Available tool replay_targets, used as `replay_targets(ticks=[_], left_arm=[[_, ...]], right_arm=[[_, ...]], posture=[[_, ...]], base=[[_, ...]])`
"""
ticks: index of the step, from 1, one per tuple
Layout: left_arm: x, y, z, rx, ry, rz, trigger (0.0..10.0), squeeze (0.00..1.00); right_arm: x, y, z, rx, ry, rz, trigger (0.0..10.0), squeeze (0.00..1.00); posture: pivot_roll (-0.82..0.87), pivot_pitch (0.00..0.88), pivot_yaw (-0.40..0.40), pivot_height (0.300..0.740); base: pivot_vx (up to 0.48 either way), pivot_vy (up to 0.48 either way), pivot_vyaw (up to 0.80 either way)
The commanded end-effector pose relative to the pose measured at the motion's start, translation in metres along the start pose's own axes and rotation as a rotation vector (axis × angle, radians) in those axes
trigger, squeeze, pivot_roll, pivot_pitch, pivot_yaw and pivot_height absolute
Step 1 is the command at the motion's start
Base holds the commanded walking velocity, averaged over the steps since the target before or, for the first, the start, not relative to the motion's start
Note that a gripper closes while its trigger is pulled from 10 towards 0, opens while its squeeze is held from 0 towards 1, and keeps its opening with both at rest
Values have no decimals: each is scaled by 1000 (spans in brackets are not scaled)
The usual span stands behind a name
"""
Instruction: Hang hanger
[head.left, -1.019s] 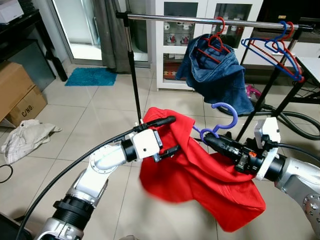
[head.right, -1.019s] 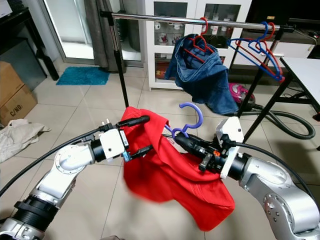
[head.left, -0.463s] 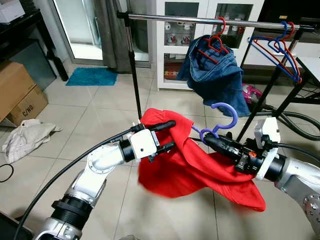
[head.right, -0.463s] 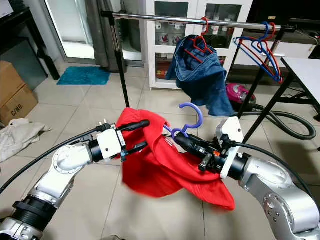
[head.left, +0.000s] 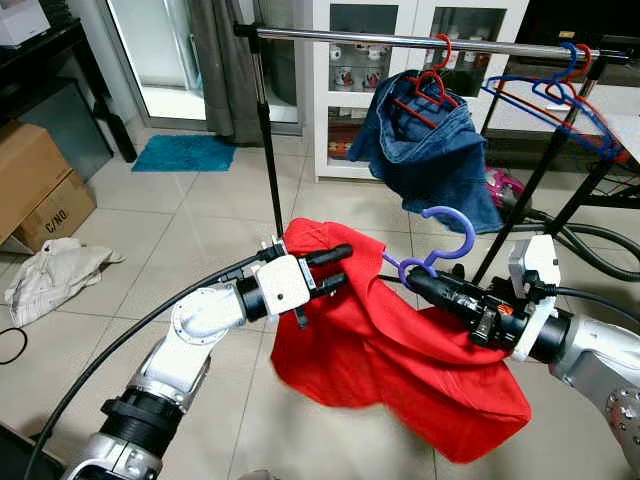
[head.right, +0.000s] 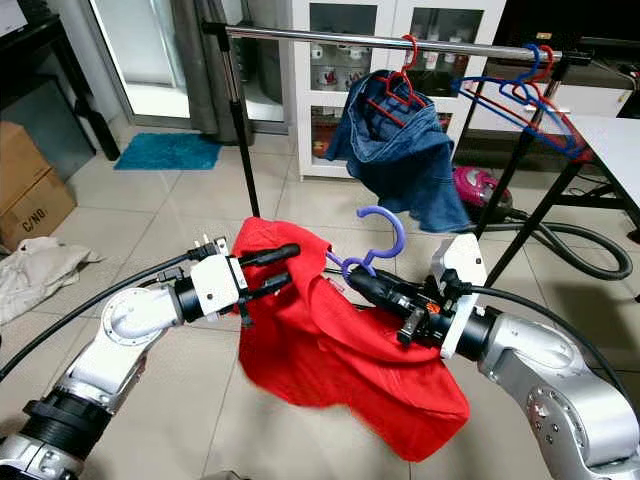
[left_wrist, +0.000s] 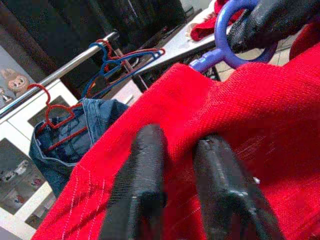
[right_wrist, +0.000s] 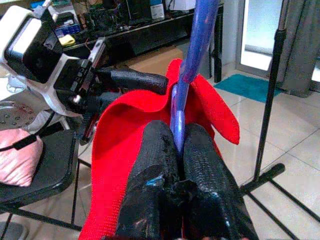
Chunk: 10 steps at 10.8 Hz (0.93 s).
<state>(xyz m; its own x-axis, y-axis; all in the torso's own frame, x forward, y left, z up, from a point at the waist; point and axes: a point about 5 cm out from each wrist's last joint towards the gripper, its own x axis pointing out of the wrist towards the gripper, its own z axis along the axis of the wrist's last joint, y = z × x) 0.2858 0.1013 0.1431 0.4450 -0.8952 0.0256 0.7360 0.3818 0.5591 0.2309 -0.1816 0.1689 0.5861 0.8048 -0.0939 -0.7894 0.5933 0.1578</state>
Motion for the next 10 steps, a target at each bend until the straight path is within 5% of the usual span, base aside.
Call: replay_targets(ticks=[1, 6, 10], left_arm=[[-1, 8, 0, 2, 8, 12, 0, 0], [-6, 21, 22, -76, -48, -45, 0, 0], [-43, 50, 23, -201, 178, -264, 0, 0]], right_arm=[[1, 3, 11, -47, -29, 25, 10000, 0], [-4, 0, -1, -121, 94, 4, 10000, 0], [-16, 12, -4, -216, 193, 172, 10000, 0]], posture=[[31, 27, 52, 740], [25, 16, 52, 740], [35, 1, 35, 740]], base=[[0, 0, 0], [0, 0, 0], [0, 0, 0]])
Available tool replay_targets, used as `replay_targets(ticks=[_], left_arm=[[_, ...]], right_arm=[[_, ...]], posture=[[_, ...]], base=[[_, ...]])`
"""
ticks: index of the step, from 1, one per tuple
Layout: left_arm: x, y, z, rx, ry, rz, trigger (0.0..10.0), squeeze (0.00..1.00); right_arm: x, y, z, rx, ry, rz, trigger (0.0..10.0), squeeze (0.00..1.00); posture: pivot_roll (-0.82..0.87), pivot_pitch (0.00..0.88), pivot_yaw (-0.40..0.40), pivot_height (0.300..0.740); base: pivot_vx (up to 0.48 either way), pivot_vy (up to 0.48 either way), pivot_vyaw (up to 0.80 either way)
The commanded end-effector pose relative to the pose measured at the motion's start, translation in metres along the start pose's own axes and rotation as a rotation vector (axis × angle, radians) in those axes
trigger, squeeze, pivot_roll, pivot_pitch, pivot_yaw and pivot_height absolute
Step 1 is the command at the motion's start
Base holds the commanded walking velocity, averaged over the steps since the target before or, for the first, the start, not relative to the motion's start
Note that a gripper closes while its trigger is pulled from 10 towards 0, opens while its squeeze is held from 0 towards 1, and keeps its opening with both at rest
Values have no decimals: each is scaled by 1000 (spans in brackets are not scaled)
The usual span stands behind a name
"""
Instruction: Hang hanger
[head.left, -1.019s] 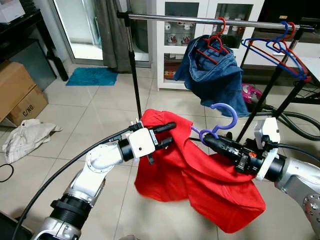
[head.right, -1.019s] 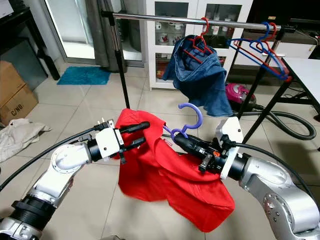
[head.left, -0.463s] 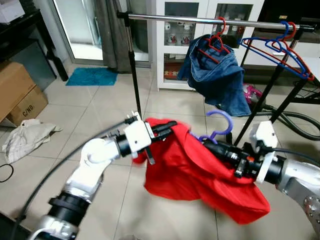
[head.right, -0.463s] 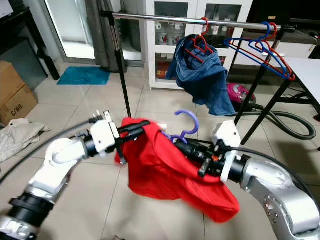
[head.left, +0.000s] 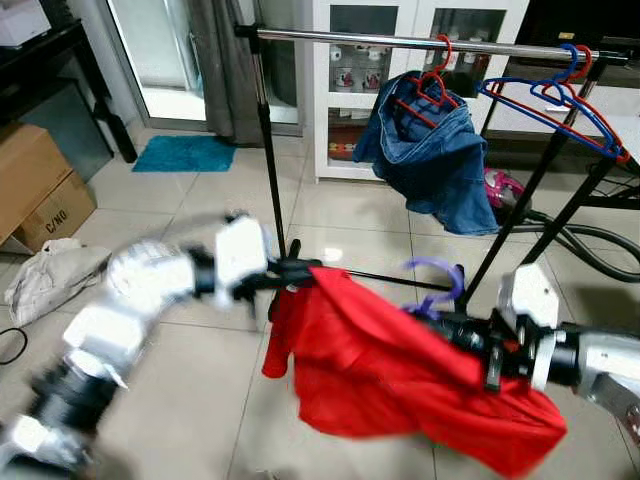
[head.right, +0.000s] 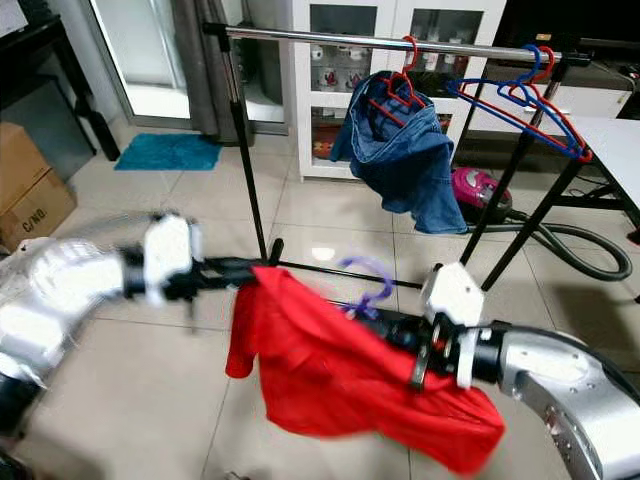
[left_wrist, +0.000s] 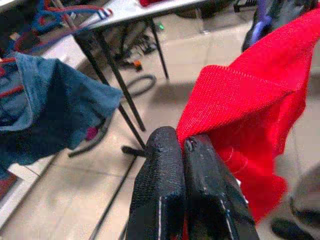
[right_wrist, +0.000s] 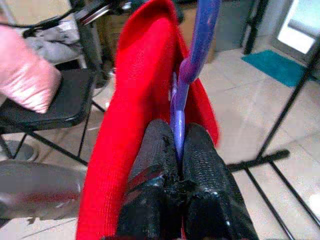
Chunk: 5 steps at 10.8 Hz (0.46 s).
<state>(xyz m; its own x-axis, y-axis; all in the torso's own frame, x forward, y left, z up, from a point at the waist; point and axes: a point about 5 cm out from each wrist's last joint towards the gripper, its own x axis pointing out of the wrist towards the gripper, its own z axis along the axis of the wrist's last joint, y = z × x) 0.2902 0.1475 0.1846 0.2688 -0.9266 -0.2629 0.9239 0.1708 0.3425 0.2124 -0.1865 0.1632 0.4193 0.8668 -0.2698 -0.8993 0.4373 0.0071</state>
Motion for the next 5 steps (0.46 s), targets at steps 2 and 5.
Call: replay_targets(ticks=[2, 5], left_arm=[[-14, 9, 0, -32, 75, -45, 0, 0], [-17, 2, -7, -82, 172, -162, 0, 0]], right_arm=[[-3, 0, 21, -20, -141, 12, 10000, 0], [-4, -9, 32, -14, -246, -64, 10000, 0]], posture=[[32, 3, 35, 740], [27, 10, 43, 740]], base=[[0, 0, 0], [0, 0, 0]])
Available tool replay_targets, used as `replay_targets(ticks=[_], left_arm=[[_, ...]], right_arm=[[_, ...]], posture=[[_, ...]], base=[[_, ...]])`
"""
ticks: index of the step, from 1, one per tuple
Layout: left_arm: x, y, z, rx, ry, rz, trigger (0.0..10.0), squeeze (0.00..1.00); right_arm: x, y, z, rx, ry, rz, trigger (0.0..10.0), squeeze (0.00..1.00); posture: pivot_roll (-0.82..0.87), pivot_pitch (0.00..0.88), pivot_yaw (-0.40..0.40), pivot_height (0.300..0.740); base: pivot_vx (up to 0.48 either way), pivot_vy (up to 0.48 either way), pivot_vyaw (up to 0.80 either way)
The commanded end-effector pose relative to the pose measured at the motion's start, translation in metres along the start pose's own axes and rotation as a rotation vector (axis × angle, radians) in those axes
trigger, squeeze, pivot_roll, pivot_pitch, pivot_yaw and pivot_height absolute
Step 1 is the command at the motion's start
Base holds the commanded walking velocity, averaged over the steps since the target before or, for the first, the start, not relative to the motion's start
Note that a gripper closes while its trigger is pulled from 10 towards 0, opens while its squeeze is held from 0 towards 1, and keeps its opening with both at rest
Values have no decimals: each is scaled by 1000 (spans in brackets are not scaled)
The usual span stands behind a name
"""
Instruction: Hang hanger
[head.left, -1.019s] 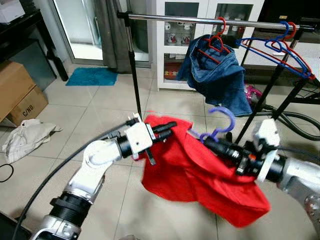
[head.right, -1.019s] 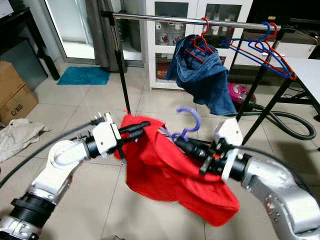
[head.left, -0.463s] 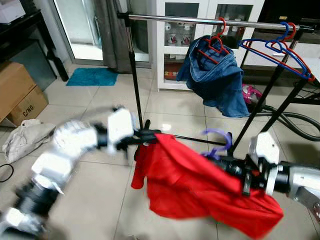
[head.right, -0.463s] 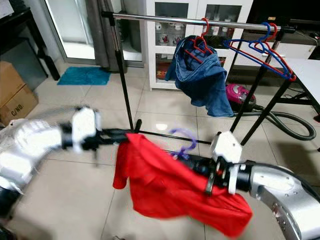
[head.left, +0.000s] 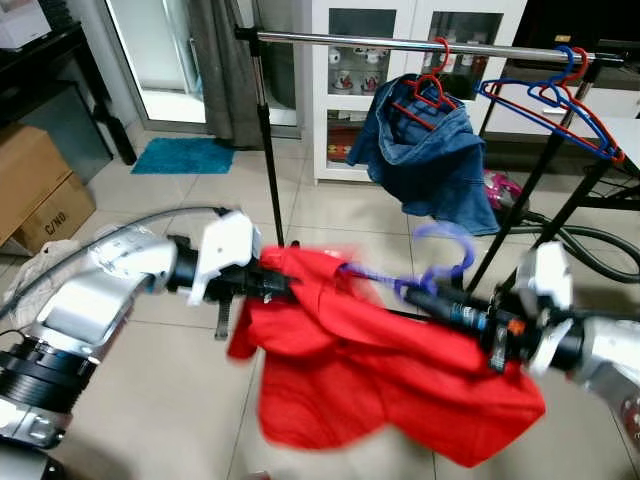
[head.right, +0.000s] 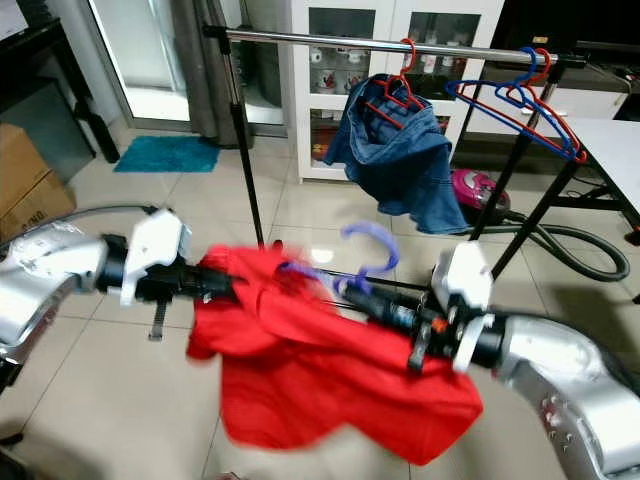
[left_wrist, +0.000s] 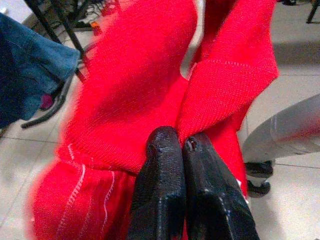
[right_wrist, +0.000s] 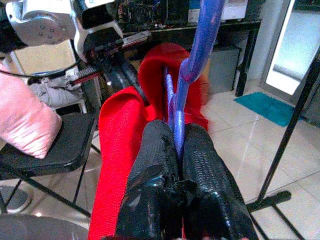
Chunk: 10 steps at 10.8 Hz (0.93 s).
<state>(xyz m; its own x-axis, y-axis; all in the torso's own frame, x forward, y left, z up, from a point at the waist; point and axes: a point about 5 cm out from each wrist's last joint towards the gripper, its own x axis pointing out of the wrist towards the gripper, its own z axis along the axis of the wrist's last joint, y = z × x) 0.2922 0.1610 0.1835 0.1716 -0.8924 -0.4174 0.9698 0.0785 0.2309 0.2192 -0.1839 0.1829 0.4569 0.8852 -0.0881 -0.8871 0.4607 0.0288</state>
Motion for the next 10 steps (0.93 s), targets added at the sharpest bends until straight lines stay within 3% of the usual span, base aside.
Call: replay_targets(ticks=[1, 2, 5, 6, 8, 10], left_arm=[[-4, 11, 5, 37, -9, 76, 0, 0], [-5, 19, 14, 51, -59, 122, 0, 0], [-12, 30, 31, 57, -142, 152, 0, 0], [-14, 32, 29, 62, -132, 159, 0, 0], [-14, 32, 22, 61, -83, 140, 0, 0], [-8, 25, 9, 60, 3, 87, 0, 0]], right_arm=[[-2, 9, 3, -24, 33, 61, 10000, 0], [-2, 20, -18, -57, 194, 137, 10000, 0], [3, 6, -25, -95, 227, 35, 10000, 0], [4, 7, -21, -92, 186, 39, 10000, 0], [7, 4, 0, -62, -2, 7, 10000, 0], [7, 9, -4, -72, 37, 52, 10000, 0]], posture=[[27, 10, 43, 740], [25, 11, 41, 740], [30, 17, 41, 740], [30, 17, 41, 740], [30, 16, 43, 740], [28, 15, 44, 740]], base=[[0, 0, 0], [0, 0, 0], [0, 0, 0], [0, 0, 0], [0, 0, 0], [0, 0, 0]])
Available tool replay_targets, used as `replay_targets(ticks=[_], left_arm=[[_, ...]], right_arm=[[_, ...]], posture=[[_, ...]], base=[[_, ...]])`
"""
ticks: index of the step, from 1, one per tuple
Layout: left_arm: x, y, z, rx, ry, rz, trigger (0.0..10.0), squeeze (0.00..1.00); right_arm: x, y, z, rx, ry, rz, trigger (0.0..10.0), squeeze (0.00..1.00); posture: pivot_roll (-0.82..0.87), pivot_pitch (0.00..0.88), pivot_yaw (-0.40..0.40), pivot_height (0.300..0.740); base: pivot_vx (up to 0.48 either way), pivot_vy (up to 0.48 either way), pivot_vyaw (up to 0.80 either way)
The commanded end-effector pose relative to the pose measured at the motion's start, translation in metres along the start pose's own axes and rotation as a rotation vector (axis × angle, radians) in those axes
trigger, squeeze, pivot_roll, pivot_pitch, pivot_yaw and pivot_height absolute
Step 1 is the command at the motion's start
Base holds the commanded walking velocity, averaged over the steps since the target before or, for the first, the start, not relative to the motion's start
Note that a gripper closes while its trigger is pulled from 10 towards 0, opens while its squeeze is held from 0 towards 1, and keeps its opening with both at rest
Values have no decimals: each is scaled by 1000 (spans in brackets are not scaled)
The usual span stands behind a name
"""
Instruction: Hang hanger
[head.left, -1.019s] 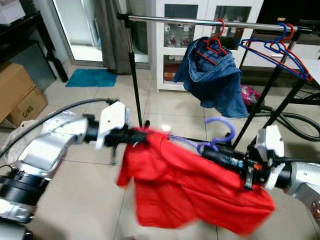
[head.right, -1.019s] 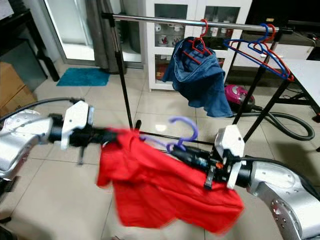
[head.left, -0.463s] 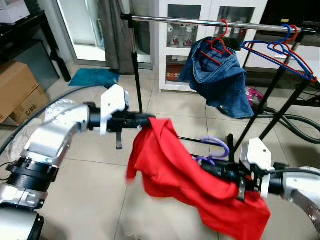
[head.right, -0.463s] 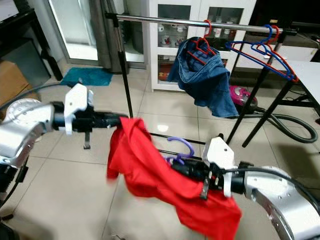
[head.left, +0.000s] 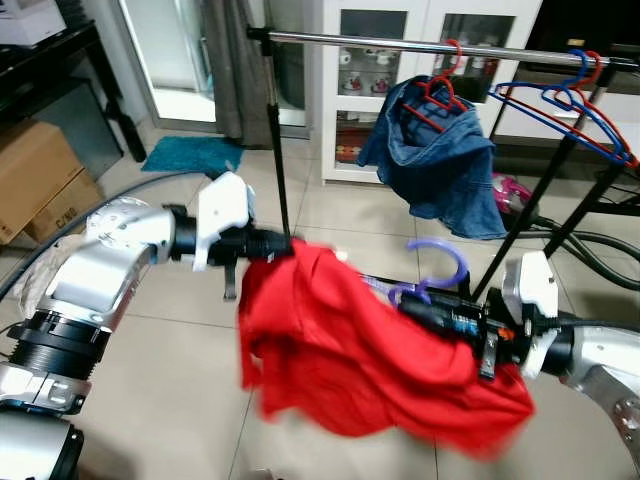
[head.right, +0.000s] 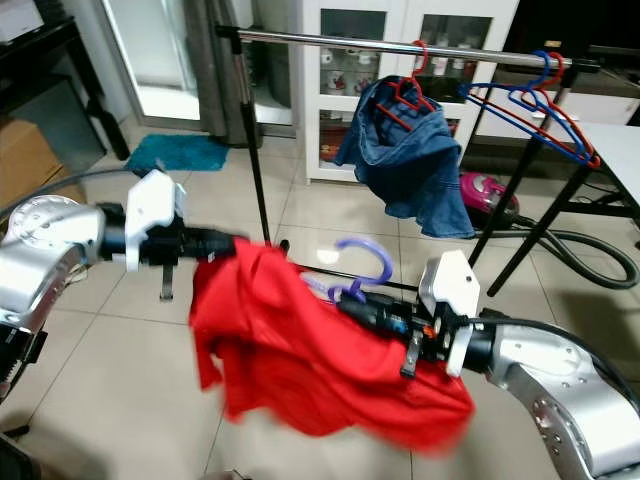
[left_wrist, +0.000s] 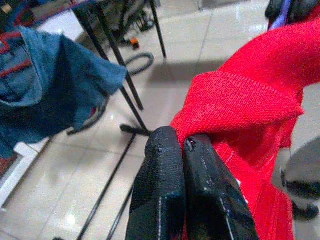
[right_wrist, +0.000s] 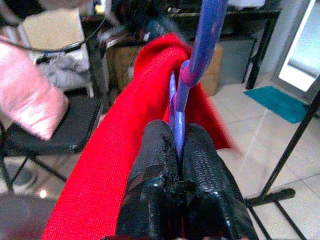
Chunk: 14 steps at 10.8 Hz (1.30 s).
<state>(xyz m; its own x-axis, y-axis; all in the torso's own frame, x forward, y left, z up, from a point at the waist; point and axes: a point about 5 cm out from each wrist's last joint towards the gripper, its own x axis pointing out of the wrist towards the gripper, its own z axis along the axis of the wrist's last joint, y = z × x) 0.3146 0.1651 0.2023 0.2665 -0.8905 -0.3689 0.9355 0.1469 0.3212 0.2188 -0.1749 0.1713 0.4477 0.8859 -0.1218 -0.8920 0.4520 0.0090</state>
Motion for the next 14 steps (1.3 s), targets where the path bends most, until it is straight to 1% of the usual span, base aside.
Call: replay_targets(ticks=[1, 2, 3, 4, 5, 6, 7, 8, 9, 10, 11, 12, 13, 14], left_arm=[[0, 0, -3, 8, 28, -3, 0, 0], [1, 2, -1, 12, 13, 7, 0, 0], [1, 3, 1, 15, 0, 17, 0, 0], [4, 6, 6, 10, -39, 25, 0, 0], [4, 6, 9, 6, -57, 18, 0, 0], [5, 5, 10, 4, -62, 11, 0, 0], [4, 5, 5, 11, -37, 20, 0, 0], [5, 7, 5, 16, -37, 32, 0, 0], [8, 8, 7, 16, -54, 32, 0, 0], [11, 10, 11, 25, -73, 40, 0, 0], [10, 11, 13, 33, -80, 48, 0, 0], [8, 13, 15, 35, -93, 53, 0, 0], [7, 14, 16, 35, -96, 56, 0, 0], [7, 15, 16, 35, -96, 55, 0, 0]], right_arm=[[-2, -4, 14, -5, -90, -29, 10000, 0], [-1, 1, 16, 15, -97, 13, 10000, 0], [1, 5, 5, -11, 1, 45, 10000, 0], [5, 4, -15, -53, 130, 9, 10000, 0], [9, -6, -7, -44, 41, -85, 10000, 0], [10, -13, 0, -62, 2, -150, 10000, 0], [9, -16, 22, 50, -227, -161, 10000, 0], [11, 3, 16, 53, -156, -6, 10000, 0], [14, 15, -6, -18, 30, 75, 10000, 0], [18, 23, -20, -28, 100, 112, 10000, 0], [19, 15, -21, -25, 116, 43, 10000, 0], [14, 11, -32, -71, 243, 35, 10000, 0], [13, 14, -27, -36, 179, 52, 10000, 0], [12, 13, -22, -54, 154, 48, 10000, 0]], posture=[[29, 17, 43, 740], [29, 17, 43, 740], [29, 17, 43, 740], [26, 16, 46, 740], [29, 17, 46, 740], [28, 17, 46, 740], [29, 18, 48, 740], [26, 17, 50, 740], [23, 15, 50, 740], [26, 17, 48, 740], [26, 17, 48, 740], [24, 16, 48, 740], [26, 17, 47, 740], [26, 15, 47, 740]], base=[[0, 0, 0], [0, 0, 0], [0, 0, 0], [0, 0, 0], [0, 0, 0], [0, 0, 0], [0, 0, 0], [0, 0, 0], [0, 0, 0], [0, 0, 0], [0, 0, 0], [0, 0, 0], [0, 0, 0], [0, 0, 0]])
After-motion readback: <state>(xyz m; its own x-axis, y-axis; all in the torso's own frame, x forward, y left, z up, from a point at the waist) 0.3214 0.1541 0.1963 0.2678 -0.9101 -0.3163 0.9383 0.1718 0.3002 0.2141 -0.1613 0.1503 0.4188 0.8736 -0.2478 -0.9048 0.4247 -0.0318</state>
